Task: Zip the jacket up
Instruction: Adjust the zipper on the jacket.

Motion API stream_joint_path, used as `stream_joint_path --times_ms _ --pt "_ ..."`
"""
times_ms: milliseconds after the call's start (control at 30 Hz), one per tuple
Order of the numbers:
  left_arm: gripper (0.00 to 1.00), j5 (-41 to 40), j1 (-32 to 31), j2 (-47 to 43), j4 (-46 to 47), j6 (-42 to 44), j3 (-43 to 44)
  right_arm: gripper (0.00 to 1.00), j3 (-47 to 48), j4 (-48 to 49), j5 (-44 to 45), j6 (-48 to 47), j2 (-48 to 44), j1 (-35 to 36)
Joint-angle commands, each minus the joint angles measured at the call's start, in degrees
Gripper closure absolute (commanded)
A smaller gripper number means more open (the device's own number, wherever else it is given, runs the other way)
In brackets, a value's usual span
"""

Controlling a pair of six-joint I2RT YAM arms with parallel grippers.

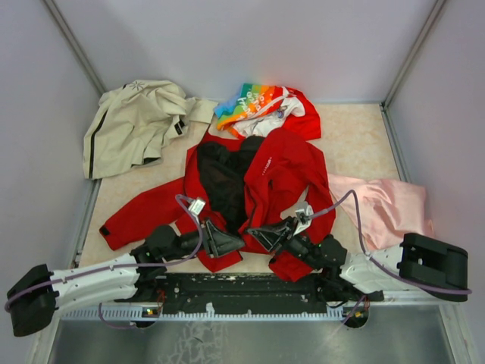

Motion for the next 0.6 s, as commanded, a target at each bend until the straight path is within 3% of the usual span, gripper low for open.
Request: stream_joint_path --times_ms 0,567 --pt "0.61 -2.7 -0.2 -0.3 1.8 -1.2 -1.0 1.00 -5.1 5.9 0.6 -0.3 0.0 -0.2" --pt "0.69 -2.5 -0.2 0.6 3.9 0.0 -0.1 1.00 -5.1 5.4 0.4 -0.3 -0.1 -0.2"
